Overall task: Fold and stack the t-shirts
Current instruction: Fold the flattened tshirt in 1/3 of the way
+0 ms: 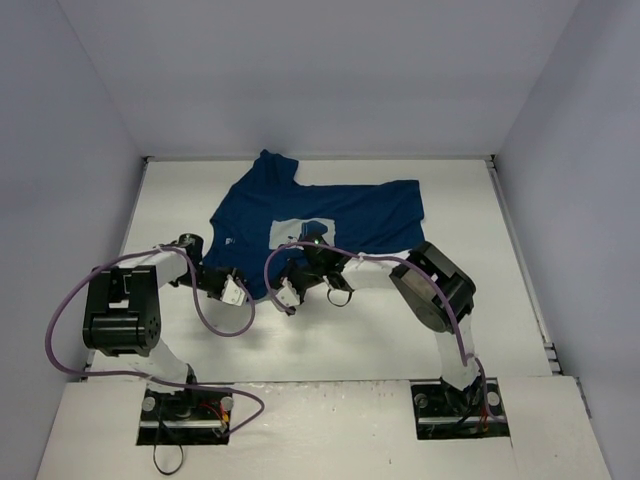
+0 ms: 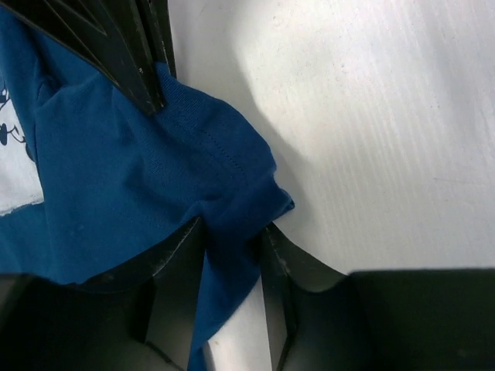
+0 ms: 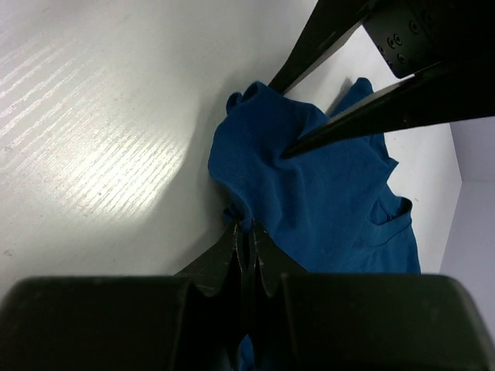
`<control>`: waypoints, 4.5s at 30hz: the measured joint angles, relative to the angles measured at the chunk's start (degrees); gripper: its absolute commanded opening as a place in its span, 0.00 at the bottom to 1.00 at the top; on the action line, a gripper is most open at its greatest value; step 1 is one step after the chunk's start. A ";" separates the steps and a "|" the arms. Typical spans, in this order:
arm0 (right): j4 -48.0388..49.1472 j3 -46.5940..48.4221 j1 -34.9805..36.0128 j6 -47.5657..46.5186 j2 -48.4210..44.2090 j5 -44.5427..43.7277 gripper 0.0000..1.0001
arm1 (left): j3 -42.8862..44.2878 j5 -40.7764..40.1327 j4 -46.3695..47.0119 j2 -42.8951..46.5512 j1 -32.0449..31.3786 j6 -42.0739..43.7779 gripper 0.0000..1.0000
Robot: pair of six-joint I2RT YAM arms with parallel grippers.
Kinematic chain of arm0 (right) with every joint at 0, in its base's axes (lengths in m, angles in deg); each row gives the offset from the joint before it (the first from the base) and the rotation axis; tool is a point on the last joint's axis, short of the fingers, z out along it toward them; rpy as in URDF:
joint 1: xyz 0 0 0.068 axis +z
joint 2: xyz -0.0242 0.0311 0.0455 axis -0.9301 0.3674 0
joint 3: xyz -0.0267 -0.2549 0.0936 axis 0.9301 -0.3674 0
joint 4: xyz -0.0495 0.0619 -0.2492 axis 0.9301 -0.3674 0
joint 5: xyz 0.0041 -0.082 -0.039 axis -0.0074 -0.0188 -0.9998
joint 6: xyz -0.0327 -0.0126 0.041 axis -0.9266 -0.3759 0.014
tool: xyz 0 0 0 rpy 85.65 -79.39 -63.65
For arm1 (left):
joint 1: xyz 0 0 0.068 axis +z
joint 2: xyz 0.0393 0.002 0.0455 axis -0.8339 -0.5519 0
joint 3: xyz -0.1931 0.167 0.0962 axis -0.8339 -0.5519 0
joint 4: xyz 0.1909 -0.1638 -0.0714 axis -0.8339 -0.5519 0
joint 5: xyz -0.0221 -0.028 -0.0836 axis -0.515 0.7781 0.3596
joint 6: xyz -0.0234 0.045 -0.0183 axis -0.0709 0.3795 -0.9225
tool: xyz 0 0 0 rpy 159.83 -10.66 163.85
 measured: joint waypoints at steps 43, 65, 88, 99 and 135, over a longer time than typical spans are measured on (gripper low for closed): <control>1.09 32.50 -12.09 47.03 15.10 1.49 0.00 | 35.49 9.51 -8.69 -17.88 7.45 1.20 0.00; 4.75 38.97 -17.36 60.38 21.51 -6.67 0.40 | 43.57 5.42 11.60 -27.15 6.73 -16.65 0.83; -38.99 2.54 -42.69 29.99 -26.55 -18.45 0.00 | 25.92 -40.54 12.19 5.51 -5.62 -112.78 0.97; -43.54 3.57 -42.64 27.36 -14.12 -20.61 0.00 | 18.48 -51.80 7.09 3.05 -7.94 -131.27 0.97; -47.16 1.81 -39.10 20.08 -10.65 -29.83 0.00 | 6.48 -56.92 6.27 1.76 -12.62 -147.38 0.97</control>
